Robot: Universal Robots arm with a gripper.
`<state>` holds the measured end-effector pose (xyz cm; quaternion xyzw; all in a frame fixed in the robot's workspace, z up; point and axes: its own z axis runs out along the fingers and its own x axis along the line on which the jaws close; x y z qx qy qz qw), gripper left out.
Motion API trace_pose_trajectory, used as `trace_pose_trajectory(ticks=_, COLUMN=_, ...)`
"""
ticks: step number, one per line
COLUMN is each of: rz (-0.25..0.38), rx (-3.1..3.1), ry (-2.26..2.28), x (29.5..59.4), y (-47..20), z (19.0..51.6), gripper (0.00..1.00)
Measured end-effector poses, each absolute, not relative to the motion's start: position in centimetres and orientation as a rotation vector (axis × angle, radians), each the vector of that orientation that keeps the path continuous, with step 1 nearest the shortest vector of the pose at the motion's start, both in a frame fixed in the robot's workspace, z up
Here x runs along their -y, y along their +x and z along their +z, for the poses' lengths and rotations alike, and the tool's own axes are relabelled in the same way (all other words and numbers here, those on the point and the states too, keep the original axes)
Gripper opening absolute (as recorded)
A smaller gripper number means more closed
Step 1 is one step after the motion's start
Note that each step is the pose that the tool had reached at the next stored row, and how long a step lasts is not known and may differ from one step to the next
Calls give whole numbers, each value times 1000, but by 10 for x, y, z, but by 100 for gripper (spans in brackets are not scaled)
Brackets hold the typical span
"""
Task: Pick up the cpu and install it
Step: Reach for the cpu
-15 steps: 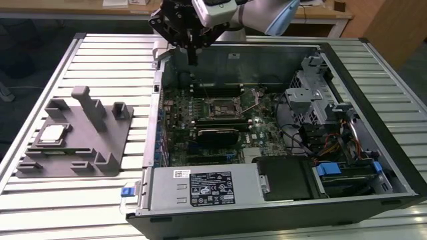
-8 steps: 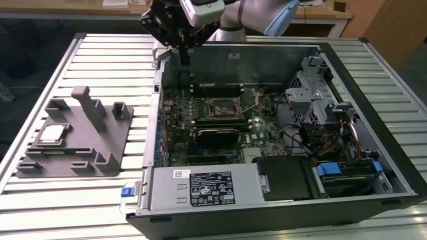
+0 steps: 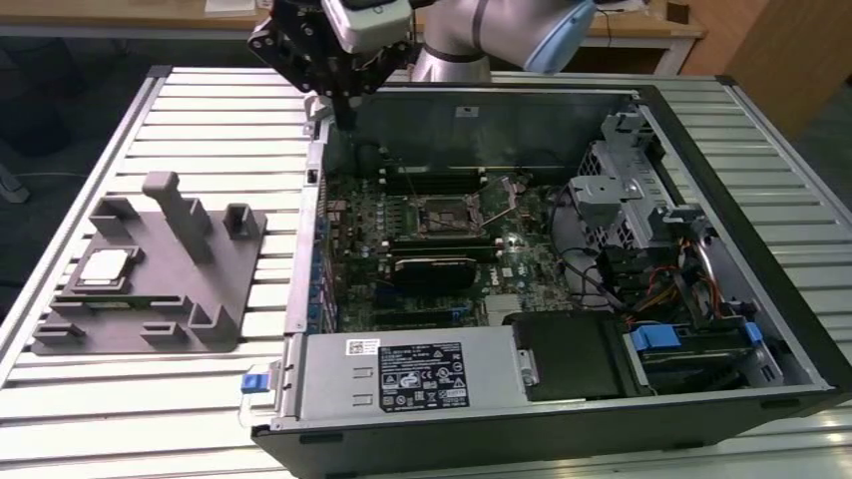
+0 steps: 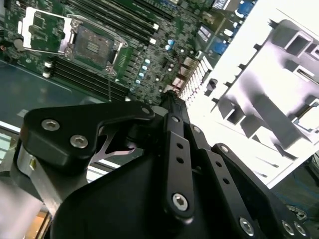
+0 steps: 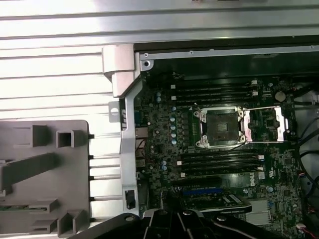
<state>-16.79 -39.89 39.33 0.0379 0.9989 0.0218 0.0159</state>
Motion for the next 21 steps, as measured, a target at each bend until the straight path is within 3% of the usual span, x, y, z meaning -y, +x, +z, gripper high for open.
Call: trace_pose_trajectory(ticks=21, rz=68, rx=-3091, ry=116, x=399, y=-233, z=393, gripper=11)
